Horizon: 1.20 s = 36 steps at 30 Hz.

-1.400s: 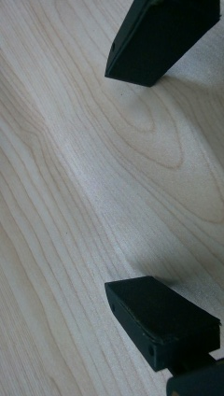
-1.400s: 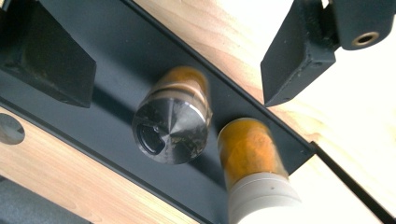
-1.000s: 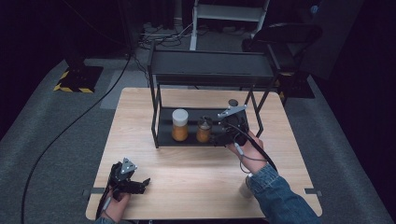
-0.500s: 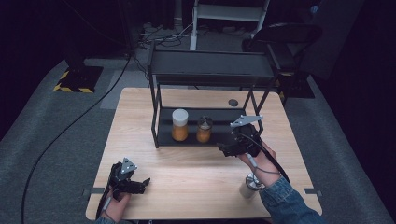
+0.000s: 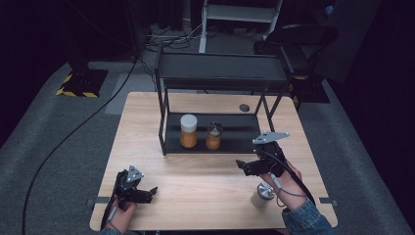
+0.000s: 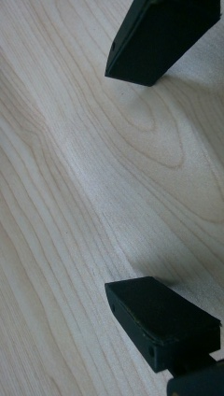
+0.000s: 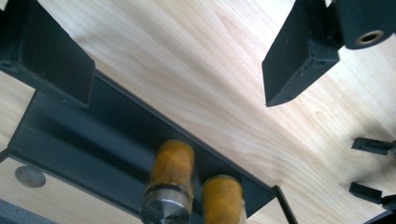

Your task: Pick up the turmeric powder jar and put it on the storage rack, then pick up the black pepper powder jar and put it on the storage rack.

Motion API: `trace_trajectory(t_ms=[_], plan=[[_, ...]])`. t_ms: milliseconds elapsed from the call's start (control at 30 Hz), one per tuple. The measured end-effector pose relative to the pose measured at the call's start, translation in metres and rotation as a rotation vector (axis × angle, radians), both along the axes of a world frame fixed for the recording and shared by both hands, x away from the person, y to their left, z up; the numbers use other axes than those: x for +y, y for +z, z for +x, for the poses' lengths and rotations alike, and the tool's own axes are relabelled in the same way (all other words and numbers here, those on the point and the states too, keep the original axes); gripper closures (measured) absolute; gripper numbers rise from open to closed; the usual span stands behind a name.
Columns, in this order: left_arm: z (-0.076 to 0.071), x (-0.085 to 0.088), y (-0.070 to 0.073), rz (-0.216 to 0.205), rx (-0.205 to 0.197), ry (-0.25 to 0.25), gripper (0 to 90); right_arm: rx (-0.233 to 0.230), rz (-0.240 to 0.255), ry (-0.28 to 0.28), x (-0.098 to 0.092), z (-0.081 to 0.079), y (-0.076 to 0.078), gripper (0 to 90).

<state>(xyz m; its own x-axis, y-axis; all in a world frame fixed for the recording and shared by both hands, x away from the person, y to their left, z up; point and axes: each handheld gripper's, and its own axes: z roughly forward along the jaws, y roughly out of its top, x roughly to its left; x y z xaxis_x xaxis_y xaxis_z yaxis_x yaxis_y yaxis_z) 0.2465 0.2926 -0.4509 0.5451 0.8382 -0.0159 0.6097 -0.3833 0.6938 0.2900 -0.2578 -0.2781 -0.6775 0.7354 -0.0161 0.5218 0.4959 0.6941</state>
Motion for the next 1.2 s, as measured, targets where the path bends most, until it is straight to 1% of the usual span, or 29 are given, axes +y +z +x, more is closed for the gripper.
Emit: trace_trajectory(t_ms=[367,600,933,1067,1200], plan=[[0.0,0.0,0.0,0.0,0.0,0.0,1.4,0.012,-0.012,0.005,-0.009,-0.02,-0.005,8.4],[0.0,0.0,0.0,0.0,0.0,0.0,1.4,0.02,-0.018,-0.012,-0.018,-0.03,-0.01,8.1],[0.0,0.0,0.0,0.0,0.0,0.0,1.4,0.035,-0.022,-0.035,-0.028,-0.037,-0.019,8.1],[0.0,0.0,0.0,0.0,0.0,0.0,1.4,0.056,-0.036,-0.043,-0.031,-0.041,-0.029,8.1],[0.0,0.0,0.0,0.0,0.0,0.002,1.3,0.065,-0.037,-0.053,-0.034,-0.042,-0.034,8.1]])
